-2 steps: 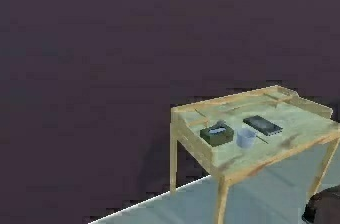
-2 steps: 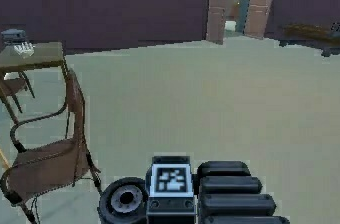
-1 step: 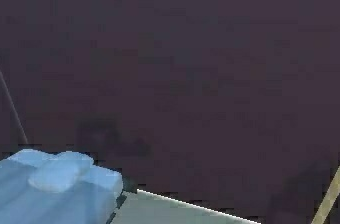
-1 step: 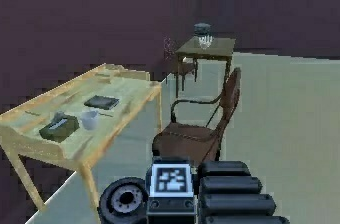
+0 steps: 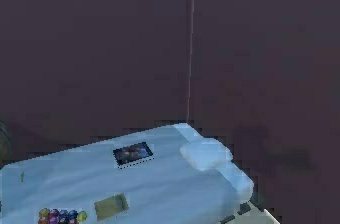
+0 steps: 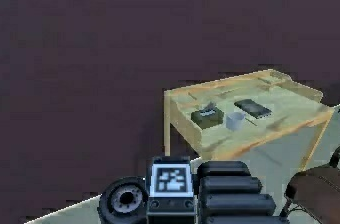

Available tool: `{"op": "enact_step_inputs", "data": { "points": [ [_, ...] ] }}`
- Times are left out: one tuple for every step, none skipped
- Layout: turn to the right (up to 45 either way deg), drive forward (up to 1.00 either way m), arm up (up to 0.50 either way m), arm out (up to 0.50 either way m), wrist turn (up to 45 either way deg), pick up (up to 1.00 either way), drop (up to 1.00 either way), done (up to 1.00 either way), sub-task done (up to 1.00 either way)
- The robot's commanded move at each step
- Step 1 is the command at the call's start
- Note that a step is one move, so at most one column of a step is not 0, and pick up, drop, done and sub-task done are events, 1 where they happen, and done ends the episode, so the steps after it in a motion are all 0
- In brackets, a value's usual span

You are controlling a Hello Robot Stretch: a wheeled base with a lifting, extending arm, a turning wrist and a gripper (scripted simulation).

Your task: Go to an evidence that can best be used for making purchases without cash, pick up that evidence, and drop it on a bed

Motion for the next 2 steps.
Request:
{"op": "enact_step_inputs", "data": {
  "points": [
    [-12.0, 0.0, 0.0, 0.0, 0.0, 0.0, 0.0, 0.0, 0.0],
    [-30.0, 0.0, 0.0, 0.0, 0.0, 0.0, 0.0, 0.0, 0.0]
  ]
}}
